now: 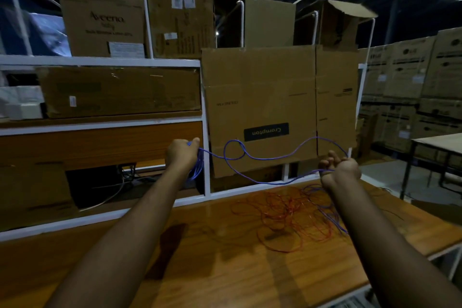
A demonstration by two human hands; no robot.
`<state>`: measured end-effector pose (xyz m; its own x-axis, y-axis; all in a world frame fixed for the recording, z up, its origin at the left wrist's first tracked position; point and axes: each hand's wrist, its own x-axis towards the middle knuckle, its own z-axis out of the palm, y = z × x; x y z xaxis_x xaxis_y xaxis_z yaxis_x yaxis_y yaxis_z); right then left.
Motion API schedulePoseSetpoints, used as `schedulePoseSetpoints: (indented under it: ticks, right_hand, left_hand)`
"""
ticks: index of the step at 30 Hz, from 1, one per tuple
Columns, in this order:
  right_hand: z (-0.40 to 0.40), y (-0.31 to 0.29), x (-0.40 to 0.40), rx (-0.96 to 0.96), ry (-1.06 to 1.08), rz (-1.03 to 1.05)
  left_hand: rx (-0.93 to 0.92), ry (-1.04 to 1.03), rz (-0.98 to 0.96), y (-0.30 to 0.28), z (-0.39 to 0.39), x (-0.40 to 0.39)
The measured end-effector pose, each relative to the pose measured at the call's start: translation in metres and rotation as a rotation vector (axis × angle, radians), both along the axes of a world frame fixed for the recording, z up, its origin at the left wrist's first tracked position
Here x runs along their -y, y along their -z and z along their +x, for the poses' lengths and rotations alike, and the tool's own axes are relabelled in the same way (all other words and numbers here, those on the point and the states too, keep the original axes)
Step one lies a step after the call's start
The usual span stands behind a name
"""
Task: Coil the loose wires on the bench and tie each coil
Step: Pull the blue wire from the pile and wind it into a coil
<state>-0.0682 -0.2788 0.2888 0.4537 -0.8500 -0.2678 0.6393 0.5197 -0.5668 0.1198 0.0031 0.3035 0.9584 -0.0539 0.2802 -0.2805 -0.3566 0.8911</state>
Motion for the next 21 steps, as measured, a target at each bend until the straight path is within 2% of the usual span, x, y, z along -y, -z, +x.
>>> schedulePoseSetpoints:
  ticks: [2,5,8,11,14,15,17,19,21]
  right_hand:
    - [-0.001,0.006,-0.006,-0.268,-0.050,-0.133]
    - [0.007,0.020,-0.021,-0.627,-0.265,-0.494]
    - [0.016,0.029,-0.035,-0.920,-0.347,-0.899]
    - [0.018,0.024,-0.052,-1.125,-0.359,-1.304]
    - [0.009,0.010,-0.078,-1.580,-0.188,-1.807]
    - [0.005,0.003,-0.088,-1.632,-0.131,-1.890]
    - [0.003,-0.008,-0.105,-1.579,-0.143,-1.998]
    - [0.007,-0.013,-0.120,-1.420,-0.340,-2.034]
    - [0.012,-0.008,-0.134,-1.231,-0.593,-1.952]
  left_hand:
    - [-0.019,-0.003,-0.042,-0.001,-0.002,0.003]
    - [-0.013,0.039,-0.080,-0.003,-0.009,0.012]
    - [0.012,0.078,-0.114,-0.009,-0.019,0.024]
    - [0.023,0.097,-0.142,-0.018,-0.028,0.033]
    - [0.012,0.123,-0.148,-0.028,-0.035,0.036]
    - [-0.001,0.126,-0.157,-0.032,-0.036,0.037]
    - [-0.037,0.135,-0.192,-0.039,-0.038,0.038]
    - [-0.057,0.155,-0.222,-0.045,-0.041,0.040]
    - [-0.055,0.174,-0.241,-0.050,-0.045,0.042]
